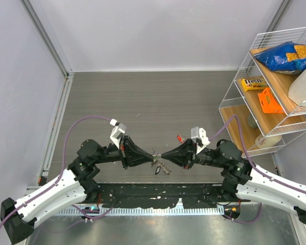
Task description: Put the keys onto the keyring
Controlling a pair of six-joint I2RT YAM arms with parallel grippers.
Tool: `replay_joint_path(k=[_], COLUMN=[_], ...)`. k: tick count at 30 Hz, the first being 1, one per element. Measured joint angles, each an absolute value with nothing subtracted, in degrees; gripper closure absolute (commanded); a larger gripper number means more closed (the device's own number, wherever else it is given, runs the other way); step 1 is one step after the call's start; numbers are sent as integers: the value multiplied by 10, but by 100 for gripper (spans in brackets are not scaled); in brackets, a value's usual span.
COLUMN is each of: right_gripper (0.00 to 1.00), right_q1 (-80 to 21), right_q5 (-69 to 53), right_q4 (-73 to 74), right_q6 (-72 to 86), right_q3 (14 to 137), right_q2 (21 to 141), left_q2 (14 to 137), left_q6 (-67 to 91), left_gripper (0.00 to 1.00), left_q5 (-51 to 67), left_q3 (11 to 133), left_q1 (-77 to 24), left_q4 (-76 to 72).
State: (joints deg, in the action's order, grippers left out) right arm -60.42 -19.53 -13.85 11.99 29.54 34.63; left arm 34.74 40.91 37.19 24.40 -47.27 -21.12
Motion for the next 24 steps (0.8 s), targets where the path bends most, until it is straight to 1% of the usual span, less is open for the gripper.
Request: replay_joint_path(k=[7,14,21,24], right_gripper=[94,94,94,94], right_q1=[-604,-604,-604,-604], right_q5=[-190,-197,-239,-253], right_q4=[-261,-342,-339,-316], right_q6=[117,102,92,91], right_q3=[233,225,277,289], right_q2=[334,344,372,379], left_q2=[344,336,313,302], left_q6=[418,418,417,415], left_gripper=[100,100,100,100], left_q5=[366,361,360,360], left_q3=[244,244,237,230], left_q1=[-481,-500,-509,-509], left_q4=[-220,-227,-225,-224])
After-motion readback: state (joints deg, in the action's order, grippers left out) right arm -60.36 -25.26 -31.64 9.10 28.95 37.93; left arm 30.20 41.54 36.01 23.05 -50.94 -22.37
